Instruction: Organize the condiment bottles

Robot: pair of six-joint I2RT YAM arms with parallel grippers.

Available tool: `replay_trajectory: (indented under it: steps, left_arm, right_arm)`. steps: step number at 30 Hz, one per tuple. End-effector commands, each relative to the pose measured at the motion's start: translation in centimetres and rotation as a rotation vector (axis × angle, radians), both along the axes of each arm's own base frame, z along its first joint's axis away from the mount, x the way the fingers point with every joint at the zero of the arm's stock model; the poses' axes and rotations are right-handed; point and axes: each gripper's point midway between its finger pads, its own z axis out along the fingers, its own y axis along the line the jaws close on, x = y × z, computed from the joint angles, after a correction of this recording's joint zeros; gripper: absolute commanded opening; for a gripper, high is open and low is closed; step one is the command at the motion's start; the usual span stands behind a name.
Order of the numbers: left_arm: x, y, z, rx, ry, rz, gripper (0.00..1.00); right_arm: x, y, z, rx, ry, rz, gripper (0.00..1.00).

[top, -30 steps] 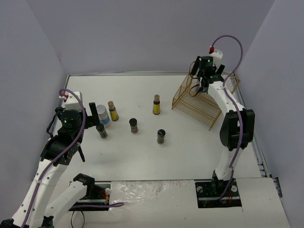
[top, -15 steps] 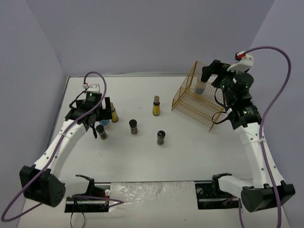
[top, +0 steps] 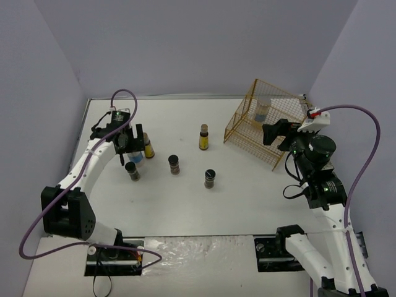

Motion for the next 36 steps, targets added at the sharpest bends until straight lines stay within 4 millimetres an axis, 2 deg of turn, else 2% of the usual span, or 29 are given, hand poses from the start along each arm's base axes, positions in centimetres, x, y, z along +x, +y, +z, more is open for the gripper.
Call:
replay_trajectory:
  steps: [1,6,9,12,15,17,18,21,24,26,28,29,31,36]
  left_arm:
    - [2.7,-0.8,2.5,-0.024,-0.087,-0.031,0.85]
    - [3.0,-0.7,2.3,-0.017,-0.080,-0.025,0.69]
    - [3.0,-0.7,2.2,-0.019,-0.082,-0.023,0.52]
    - [2.9,-0.6,2.3,-0.012,-0.082,-0.029,0.40]
    - [2.6,-0.5,2.9,-0.006,-0.090,-0.033,0.26]
    - [2.2,-0.2,4.1,0.004,-0.108,-0.029,0.10]
    - [2.1,-0.1,4.6,0.007,-0.117,-0.026,0.08]
    - [1.3,0.9,7.4,0.040,-0.158,-0.001,0.02]
    - [0.3,1.8,10.5,0.074,-0.202,0.014,0.01]
    - [0.1,1.8,13.4,0.069,-0.261,0.007,0.01]
    - [-0.1,1.0,15.8,0.036,-0.301,-0.033,0.01]
    - [-0.4,0.5,16.2,0.025,-0.301,-0.053,0.01]
    - [-0.7,-1.4,17.8,-0.025,-0.325,-0.122,0.01]
    - [-1.7,-6.7,19.9,-0.132,-0.337,-0.298,0.01]
  right_arm:
    - [-0.2,0.2,0.7,0.001,-0.051,0.011,1.00]
    - [-0.3,0.2,0.2,-0.001,-0.043,0.014,1.00]
    - [-0.4,0.2,0.2,-0.001,-0.046,0.014,1.00]
    - [-0.4,0.2,0.1,-0.002,-0.043,0.016,1.00]
    - [-0.6,0.3,-0.6,-0.003,-0.012,0.021,1.00]
    - [-0.7,0.4,-0.6,0.001,-0.009,0.025,1.00]
    - [-0.7,0.4,-0.6,0.002,-0.009,0.025,1.00]
    - [-0.8,0.6,-0.5,0.006,-0.006,0.036,1.00]
    - [-0.9,0.7,-0.5,0.007,-0.002,0.044,1.00]
    - [-1.0,0.7,-0.4,0.008,-0.003,0.045,1.00]
    - [-1.2,0.7,-0.3,0.006,-0.005,0.046,1.00]
    - [-1.3,0.6,-0.3,0.006,-0.005,0.045,1.00]
    - [-1.5,0.6,-0.2,0.008,-0.010,0.043,1.00]
    - [-1.7,0.6,-0.2,0.015,-0.009,0.048,1.00]
